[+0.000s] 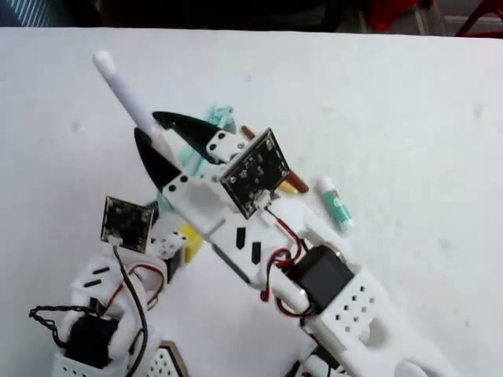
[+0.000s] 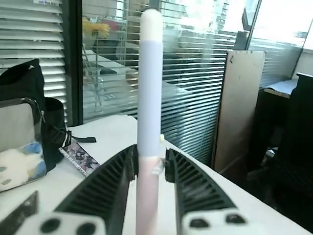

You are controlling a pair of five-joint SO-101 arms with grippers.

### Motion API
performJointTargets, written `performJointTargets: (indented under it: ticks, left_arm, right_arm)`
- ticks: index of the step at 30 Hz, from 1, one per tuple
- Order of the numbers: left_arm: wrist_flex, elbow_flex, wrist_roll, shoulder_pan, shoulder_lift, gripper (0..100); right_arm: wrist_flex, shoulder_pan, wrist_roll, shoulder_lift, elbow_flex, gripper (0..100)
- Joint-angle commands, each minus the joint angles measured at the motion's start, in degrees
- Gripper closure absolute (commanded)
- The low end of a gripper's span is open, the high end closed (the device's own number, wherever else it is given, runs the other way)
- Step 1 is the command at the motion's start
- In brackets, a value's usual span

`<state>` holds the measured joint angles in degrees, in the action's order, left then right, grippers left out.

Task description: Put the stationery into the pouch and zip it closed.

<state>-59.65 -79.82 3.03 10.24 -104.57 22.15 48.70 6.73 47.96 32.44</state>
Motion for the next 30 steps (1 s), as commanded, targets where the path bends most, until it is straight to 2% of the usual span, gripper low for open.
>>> performJointTargets:
  ticks: [1, 10, 13, 19, 26, 30]
  left_arm:
    - [0.00, 2.90, 0.88, 0.75, 0.04, 73]
    - [0.00, 2.90, 0.88, 0.75, 0.04, 73]
    - [0.00, 2.90, 0.88, 0.75, 0.04, 73]
    - [0.88, 2.64, 0.88, 0.75, 0.04, 73]
    - [0.70, 2.64, 0.88, 0.66, 0.04, 73]
    - [0.79, 2.64, 0.97, -1.80, 0.04, 73]
  right_arm:
    - [-2.33, -2.15, -0.79, 1.27, 1.76, 98.2]
    - [-2.07, -2.42, -0.35, 14.20, 11.78, 98.1]
    - [2.86, -2.77, 1.41, 15.25, 11.43, 97.1]
    - [9.63, -2.51, 4.84, 15.69, 10.90, 81.4]
    - [9.63, -2.51, 5.01, 15.87, 10.90, 86.9]
    - [11.38, -3.38, 5.01, 15.69, 7.65, 86.8]
